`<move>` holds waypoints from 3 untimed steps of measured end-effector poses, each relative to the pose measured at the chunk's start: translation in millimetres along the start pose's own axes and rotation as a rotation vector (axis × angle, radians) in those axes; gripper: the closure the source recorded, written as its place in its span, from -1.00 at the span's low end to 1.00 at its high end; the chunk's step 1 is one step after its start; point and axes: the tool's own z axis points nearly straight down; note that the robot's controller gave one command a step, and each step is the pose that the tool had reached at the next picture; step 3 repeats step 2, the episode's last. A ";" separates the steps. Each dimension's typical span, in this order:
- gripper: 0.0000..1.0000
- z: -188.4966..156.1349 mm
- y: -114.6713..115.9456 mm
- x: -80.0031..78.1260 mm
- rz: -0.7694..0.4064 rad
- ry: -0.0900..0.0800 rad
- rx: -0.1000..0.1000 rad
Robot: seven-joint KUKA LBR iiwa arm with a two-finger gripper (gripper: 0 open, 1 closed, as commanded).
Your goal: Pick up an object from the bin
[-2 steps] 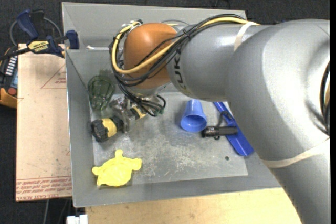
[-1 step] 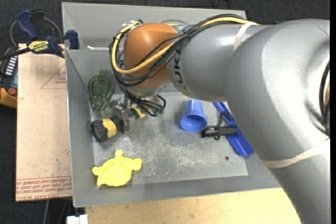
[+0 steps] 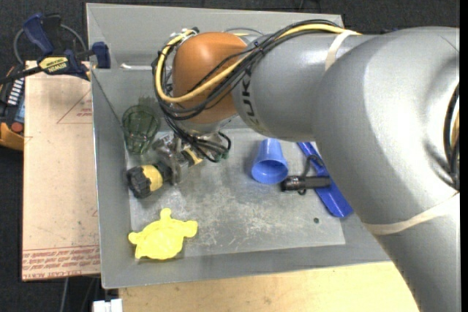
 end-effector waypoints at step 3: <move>1.00 0.0 -0.1 0.0 0.000 0.000 0.000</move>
Offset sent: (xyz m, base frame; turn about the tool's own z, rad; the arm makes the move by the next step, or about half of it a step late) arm 0.0000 0.0000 0.0000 0.0000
